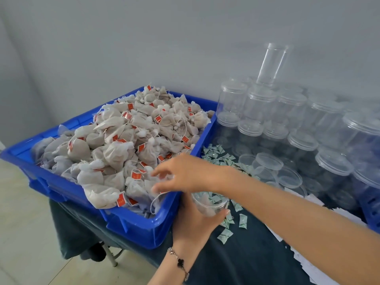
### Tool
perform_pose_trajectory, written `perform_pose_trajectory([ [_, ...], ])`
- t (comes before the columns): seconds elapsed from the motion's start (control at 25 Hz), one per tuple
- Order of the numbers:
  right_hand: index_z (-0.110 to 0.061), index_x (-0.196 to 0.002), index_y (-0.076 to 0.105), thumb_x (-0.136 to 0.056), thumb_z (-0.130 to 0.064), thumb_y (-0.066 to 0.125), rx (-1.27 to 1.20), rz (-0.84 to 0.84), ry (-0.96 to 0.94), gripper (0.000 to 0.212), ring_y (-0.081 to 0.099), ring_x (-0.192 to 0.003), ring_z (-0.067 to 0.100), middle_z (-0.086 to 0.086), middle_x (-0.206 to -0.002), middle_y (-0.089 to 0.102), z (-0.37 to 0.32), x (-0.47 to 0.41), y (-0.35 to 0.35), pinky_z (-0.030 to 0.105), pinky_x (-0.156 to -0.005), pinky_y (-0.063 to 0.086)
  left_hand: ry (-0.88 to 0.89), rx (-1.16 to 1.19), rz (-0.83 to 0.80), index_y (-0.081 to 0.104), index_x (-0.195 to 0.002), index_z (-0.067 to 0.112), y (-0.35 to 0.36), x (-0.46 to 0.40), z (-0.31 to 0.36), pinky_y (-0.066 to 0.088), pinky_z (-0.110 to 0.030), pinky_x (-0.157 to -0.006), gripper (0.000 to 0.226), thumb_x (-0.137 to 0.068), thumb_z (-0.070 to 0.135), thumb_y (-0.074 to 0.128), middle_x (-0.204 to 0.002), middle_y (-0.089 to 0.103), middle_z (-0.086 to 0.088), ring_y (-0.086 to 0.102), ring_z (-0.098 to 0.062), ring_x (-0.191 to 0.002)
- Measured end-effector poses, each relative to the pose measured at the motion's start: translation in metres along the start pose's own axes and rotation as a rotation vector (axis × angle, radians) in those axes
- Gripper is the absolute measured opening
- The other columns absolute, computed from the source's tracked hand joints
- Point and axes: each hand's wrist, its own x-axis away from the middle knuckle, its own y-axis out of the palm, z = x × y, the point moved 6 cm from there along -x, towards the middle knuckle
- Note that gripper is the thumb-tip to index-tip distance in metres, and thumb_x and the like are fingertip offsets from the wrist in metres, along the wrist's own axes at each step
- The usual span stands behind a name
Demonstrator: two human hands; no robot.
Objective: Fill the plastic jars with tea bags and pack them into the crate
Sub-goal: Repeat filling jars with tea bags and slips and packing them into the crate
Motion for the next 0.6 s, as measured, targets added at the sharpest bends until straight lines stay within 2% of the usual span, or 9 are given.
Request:
perform_pose_trajectory([
  [0.08, -0.019, -0.108, 0.068, -0.085, -0.043, 0.064, 0.159, -0.034, -0.02, 0.033, 0.06, -0.091, 0.012, -0.005, -0.098, 0.067, -0.006, -0.011, 0.013, 0.036, -0.079, 0.052, 0.034, -0.046, -0.029, 0.038, -0.121, 0.027, -0.001, 0.001, 0.0, 0.046, -0.021, -0.09, 0.088, -0.05, 0.07, 0.068, -0.113, 0.052, 0.012, 0.052, -0.005, -0.107],
  [0.16, -0.015, -0.099, 0.069, -0.086, -0.025, 0.067, 0.079, 0.048, -0.018, 0.017, 0.058, -0.085, 0.011, -0.005, -0.091, 0.065, -0.007, -0.01, 0.004, 0.037, -0.081, 0.051, 0.081, -0.032, -0.024, 0.038, -0.124, 0.025, -0.002, -0.001, -0.001, 0.044, -0.022, -0.094, 0.088, -0.052, 0.063, 0.071, -0.116, 0.05, 0.012, 0.05, -0.003, -0.111],
  [0.28, -0.009, -0.091, 0.068, -0.089, -0.007, 0.06, -0.093, 0.275, -0.013, 0.008, 0.058, -0.076, 0.007, -0.003, -0.085, 0.064, -0.006, 0.005, -0.028, 0.03, -0.08, 0.05, 0.065, 0.021, -0.003, 0.038, -0.114, 0.029, -0.003, 0.0, -0.001, 0.043, -0.011, -0.088, 0.08, -0.049, 0.059, 0.074, -0.112, 0.05, 0.022, 0.05, 0.007, -0.106],
  [0.4, -0.006, -0.087, 0.064, -0.089, 0.002, 0.054, -0.205, 0.475, -0.044, 0.013, 0.056, -0.063, 0.004, -0.008, -0.074, 0.058, -0.012, 0.034, -0.068, 0.019, -0.066, 0.049, 0.009, 0.058, 0.007, 0.032, -0.109, 0.035, -0.004, 0.005, -0.004, 0.037, 0.004, -0.074, 0.083, -0.044, 0.064, 0.075, -0.105, 0.047, 0.029, 0.043, 0.024, -0.099],
  [0.52, -0.005, -0.087, 0.063, -0.09, 0.001, 0.056, -0.301, 0.628, -0.031, 0.01, 0.062, -0.062, 0.014, -0.004, -0.069, 0.061, -0.012, 0.058, -0.103, 0.026, -0.063, 0.054, -0.004, 0.045, 0.003, 0.031, -0.109, 0.035, -0.005, 0.005, -0.004, 0.039, 0.003, -0.073, 0.086, -0.041, 0.066, 0.074, -0.103, 0.047, 0.027, 0.048, 0.018, -0.095],
  [0.6, -0.006, -0.086, 0.063, -0.09, 0.0, 0.058, -0.356, 0.69, -0.02, 0.008, 0.063, -0.06, 0.015, -0.002, -0.067, 0.062, -0.008, 0.07, -0.117, 0.025, -0.059, 0.056, -0.017, 0.036, 0.0, 0.035, -0.114, 0.031, -0.004, 0.004, -0.003, 0.047, -0.009, -0.08, 0.09, -0.041, 0.067, 0.074, -0.106, 0.051, 0.022, 0.053, 0.006, -0.098],
])
